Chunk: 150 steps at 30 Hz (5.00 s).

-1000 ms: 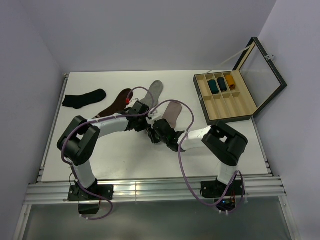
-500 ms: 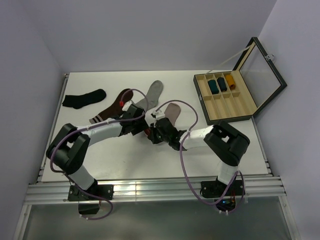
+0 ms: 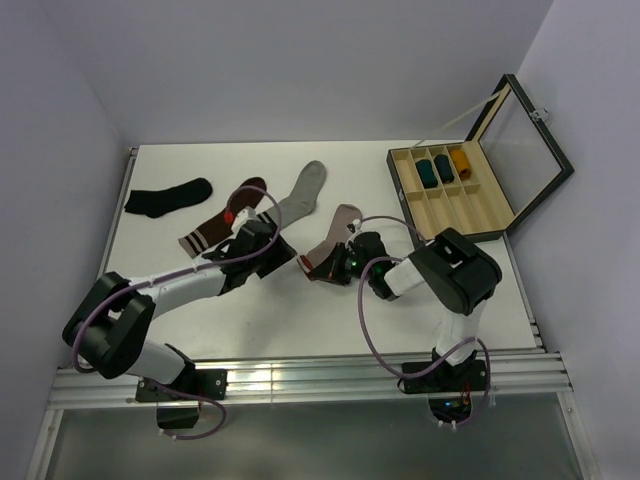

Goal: Roll the socks
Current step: Roll the sock at the center of the board.

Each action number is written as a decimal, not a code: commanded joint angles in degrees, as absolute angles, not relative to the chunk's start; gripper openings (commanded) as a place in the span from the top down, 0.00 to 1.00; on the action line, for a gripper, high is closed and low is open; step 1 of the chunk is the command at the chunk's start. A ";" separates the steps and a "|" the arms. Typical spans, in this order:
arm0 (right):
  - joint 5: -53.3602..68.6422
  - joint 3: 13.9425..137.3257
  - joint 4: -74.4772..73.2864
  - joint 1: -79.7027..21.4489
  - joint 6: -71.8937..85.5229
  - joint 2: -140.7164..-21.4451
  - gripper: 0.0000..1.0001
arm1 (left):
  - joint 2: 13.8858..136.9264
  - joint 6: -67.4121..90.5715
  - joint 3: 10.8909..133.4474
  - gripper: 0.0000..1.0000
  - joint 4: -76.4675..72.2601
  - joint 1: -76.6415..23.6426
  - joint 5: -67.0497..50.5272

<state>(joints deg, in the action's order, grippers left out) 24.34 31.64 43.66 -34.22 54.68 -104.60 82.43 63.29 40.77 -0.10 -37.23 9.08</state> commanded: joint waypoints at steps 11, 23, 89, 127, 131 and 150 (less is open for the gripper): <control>32.96 30.14 48.44 -29.80 68.47 -110.39 0.99 | 91.93 63.28 44.38 0.39 -6.51 -38.32 4.04; 33.40 31.38 46.32 -29.27 68.47 -111.36 0.98 | 97.99 62.40 49.48 0.57 -3.70 -38.50 4.13; -4.05 47.62 9.69 -50.36 24.17 -101.77 0.73 | 104.24 56.51 65.30 0.91 20.48 -41.22 9.93; 44.73 34.36 45.88 -25.49 60.29 -114.43 0.95 | 93.95 61.52 44.38 0.39 -8.26 -38.06 0.53; 44.65 34.45 45.53 -25.40 60.47 -114.52 0.95 | 95.01 61.79 44.47 0.44 -7.47 -38.06 0.53; 43.77 34.36 42.46 -24.17 60.12 -114.17 0.91 | 100.45 60.91 45.43 0.66 -7.83 -37.97 0.44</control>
